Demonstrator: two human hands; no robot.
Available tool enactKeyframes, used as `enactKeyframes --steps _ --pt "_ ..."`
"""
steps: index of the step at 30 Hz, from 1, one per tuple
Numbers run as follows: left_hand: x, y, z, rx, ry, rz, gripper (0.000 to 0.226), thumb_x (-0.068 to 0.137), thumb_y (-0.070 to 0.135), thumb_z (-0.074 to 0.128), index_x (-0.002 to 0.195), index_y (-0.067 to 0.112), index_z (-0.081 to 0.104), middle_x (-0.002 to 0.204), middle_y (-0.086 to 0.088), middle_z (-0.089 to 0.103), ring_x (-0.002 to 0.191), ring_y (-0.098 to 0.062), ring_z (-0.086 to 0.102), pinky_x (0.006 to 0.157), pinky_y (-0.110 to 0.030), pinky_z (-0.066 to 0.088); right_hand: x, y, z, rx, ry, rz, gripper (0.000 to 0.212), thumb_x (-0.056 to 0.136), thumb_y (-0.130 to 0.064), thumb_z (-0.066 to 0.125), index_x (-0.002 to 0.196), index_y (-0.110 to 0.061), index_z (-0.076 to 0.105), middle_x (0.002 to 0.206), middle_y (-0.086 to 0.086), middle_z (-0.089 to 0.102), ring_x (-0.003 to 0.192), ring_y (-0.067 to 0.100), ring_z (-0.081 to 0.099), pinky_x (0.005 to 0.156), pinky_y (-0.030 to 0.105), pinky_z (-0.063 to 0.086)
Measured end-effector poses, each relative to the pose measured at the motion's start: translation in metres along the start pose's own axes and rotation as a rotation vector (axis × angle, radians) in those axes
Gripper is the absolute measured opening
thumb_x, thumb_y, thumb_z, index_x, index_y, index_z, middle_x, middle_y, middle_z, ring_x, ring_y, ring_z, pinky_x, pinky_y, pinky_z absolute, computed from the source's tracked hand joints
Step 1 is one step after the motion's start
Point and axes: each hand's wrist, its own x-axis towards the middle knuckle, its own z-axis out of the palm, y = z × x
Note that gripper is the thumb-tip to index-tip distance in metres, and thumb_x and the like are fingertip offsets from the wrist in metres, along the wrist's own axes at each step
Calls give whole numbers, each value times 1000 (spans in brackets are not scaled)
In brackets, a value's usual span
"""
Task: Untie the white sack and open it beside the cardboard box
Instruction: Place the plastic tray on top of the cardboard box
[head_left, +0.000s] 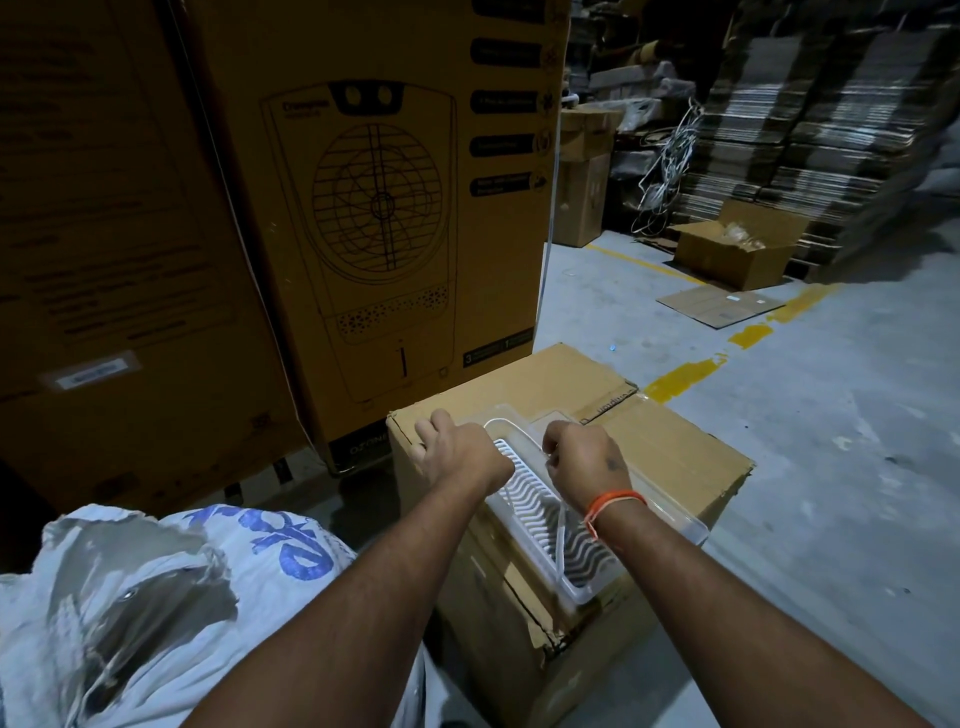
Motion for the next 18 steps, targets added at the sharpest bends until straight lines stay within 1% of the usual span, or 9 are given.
enactKeyframes --steps 3,5,7,10,12,13,16,18 --pt "7 3 4 -29 -67 -55 43 84 48 73 119 22 71 153 -7 36 136 -30 31 103 -43 35 3 1 1 6 31 -35 11 88 -12 70 96 -19 71 89 8 76 83 30 69 77 32 59" --pt "8 5 6 -24 -79 -76 48 83 49 74 122 21 70 154 -7 35 137 -30 30 103 -42 35 7 2 3 15 21 -64 14 85 -8 68 93 -20 68 85 8 76 80 30 69 75 34 59" --pt "8 4 9 -18 -99 -94 53 81 49 76 125 20 68 154 -7 35 137 -30 30 104 -43 35 11 3 3 14 -18 -91 19 82 -6 69 90 -22 65 82 6 75 78 28 69 74 36 60" --pt "7 0 17 9 -130 -83 51 82 49 76 125 22 68 154 -8 37 138 -31 30 106 -45 34 11 3 5 -35 -116 -132 15 82 -12 76 90 -23 68 85 5 74 79 26 70 76 33 60" --pt "5 -1 20 33 -114 -46 46 83 44 74 123 23 69 151 -9 40 138 -31 32 106 -46 34 7 4 10 -127 -162 -163 11 85 -16 76 94 -21 70 89 7 74 83 28 70 73 27 54" --pt "4 -1 19 38 -99 -24 42 84 41 72 122 22 69 151 -9 42 137 -31 34 106 -46 35 5 3 12 -168 -172 -171 11 87 -17 74 97 -19 71 91 9 75 85 29 70 72 27 51" --pt "0 -2 15 -21 -23 24 32 88 35 68 116 19 71 156 -9 37 136 -30 37 103 -44 41 -1 3 17 -240 -179 -181 13 92 -16 69 104 -13 72 98 13 74 89 32 70 73 29 50" --pt "-1 -7 15 -82 56 57 29 91 40 71 109 18 76 162 -8 31 138 -29 39 99 -43 47 -6 4 20 -271 -167 -213 15 94 -17 65 104 -8 72 101 14 72 93 32 68 72 31 46"
